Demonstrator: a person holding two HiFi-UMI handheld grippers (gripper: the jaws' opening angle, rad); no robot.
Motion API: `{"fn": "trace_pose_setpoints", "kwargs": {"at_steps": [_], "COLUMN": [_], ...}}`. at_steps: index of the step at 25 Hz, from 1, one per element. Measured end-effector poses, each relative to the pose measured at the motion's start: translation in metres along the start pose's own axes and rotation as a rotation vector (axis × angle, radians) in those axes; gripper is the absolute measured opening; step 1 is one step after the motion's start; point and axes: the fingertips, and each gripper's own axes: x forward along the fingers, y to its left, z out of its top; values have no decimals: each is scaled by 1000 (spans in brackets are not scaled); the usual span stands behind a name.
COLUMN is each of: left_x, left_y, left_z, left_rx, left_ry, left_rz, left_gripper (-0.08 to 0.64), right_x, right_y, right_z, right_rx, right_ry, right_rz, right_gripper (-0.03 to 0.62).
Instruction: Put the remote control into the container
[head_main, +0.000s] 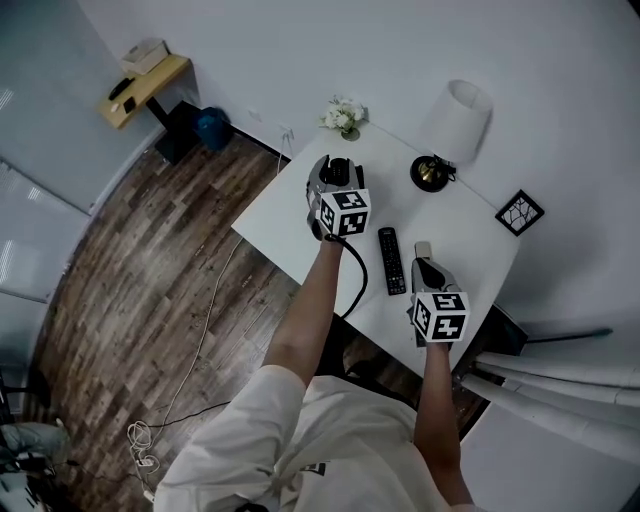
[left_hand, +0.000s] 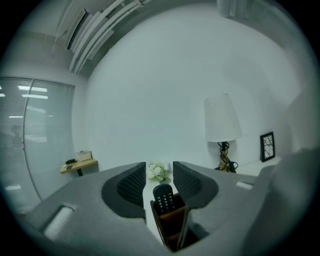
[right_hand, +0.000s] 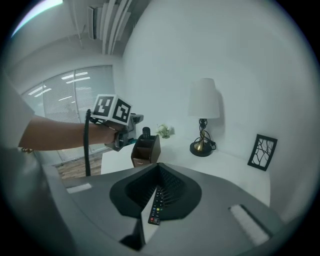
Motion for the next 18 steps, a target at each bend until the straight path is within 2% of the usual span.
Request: {"fn": "trace_pose_setpoints", "kwargs": {"at_steps": [3,7,12,18], "left_x": [-27,-60,-94,-138], "left_y": [-3,4,13,11], "left_z": [3,-9,-44,-75], "left_rx": [27,29,-60,-122], "left_ry": [10,53,125,175], "left_rz": [-39,-49,-57,-91], "left_gripper": [149,141,114,58], "right_x": [6,14,11,9], "right_y": [3,11,4,16], "right_z": [8,15,12,11], "right_rx": [4,6,36,29], "right_ry": [-6,-11,-7,-6], "right_rz": [22,49,34,54], "right_gripper": [2,2,2,2]}}
